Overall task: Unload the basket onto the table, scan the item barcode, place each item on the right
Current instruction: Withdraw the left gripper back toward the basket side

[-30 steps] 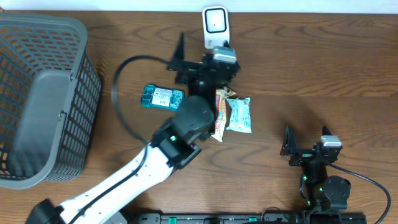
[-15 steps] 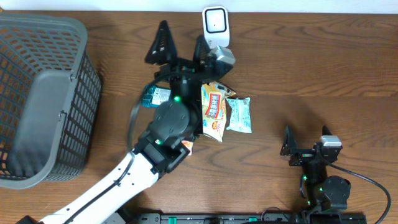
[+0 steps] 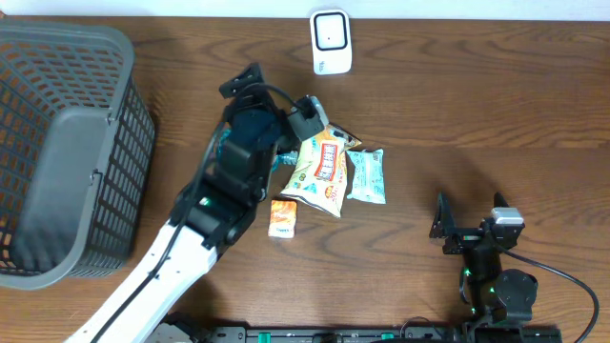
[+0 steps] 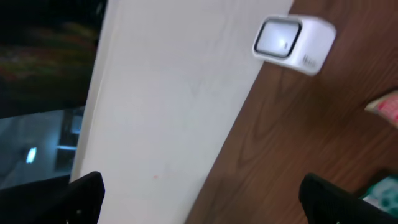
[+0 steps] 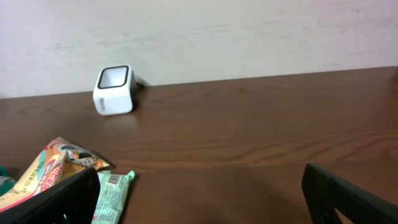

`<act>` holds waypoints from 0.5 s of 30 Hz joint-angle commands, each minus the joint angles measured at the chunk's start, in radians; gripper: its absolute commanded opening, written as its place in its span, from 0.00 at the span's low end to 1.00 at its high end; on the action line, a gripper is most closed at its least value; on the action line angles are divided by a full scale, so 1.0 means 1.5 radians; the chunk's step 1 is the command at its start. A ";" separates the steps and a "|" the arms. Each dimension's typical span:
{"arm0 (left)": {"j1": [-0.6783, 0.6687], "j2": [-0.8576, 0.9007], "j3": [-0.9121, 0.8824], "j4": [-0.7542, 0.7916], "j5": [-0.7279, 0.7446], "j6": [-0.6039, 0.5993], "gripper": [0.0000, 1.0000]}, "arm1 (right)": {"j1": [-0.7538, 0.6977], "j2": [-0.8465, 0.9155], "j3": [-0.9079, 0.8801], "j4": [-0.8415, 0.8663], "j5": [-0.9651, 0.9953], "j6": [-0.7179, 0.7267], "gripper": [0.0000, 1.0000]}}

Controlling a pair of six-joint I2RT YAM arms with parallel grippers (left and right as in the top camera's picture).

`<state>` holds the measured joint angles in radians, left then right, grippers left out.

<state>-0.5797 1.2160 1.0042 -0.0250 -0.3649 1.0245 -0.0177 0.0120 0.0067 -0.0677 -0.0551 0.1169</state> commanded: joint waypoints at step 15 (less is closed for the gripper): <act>0.035 -0.222 0.009 -0.030 0.109 -0.159 1.00 | -0.006 -0.004 -0.001 -0.003 0.001 -0.004 0.99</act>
<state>-0.5583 0.9165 1.0042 -0.0711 -0.2218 0.8124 -0.0177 0.0120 0.0067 -0.0677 -0.0551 0.1169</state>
